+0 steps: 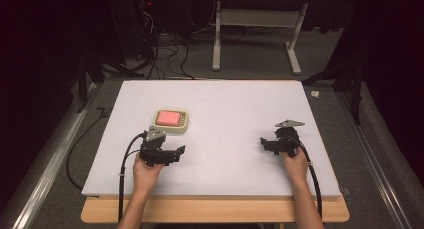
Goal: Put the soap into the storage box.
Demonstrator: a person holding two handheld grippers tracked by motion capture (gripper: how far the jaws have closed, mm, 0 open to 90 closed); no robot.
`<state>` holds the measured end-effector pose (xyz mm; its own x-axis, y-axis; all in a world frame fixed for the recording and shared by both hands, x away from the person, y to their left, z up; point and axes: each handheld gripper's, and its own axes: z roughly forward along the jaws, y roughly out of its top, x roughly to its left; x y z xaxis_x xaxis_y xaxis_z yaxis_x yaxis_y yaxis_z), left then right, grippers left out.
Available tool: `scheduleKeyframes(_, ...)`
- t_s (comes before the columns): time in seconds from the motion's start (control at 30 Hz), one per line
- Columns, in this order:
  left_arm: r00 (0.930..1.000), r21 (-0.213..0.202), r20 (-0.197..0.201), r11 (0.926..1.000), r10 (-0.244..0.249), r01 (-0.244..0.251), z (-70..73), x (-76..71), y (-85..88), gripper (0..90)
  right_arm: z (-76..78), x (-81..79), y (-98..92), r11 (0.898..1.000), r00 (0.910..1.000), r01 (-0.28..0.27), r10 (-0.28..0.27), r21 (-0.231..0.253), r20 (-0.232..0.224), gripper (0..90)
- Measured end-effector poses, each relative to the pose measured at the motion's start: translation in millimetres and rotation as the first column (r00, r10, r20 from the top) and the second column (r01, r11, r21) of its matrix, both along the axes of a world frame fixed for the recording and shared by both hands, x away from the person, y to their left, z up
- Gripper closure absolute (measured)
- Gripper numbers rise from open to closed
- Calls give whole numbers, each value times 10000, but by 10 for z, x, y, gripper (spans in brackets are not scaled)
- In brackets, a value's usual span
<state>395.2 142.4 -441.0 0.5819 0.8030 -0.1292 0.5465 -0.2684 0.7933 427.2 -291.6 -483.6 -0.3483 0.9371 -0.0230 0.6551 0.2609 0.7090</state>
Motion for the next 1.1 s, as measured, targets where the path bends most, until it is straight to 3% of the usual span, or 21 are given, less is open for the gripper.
scheduleKeyframes(1.1,9973,663,-536,9963,-505,540,-243,127,-313,154,0,-1,0,10000,10000,-6,6,-3,7,162)
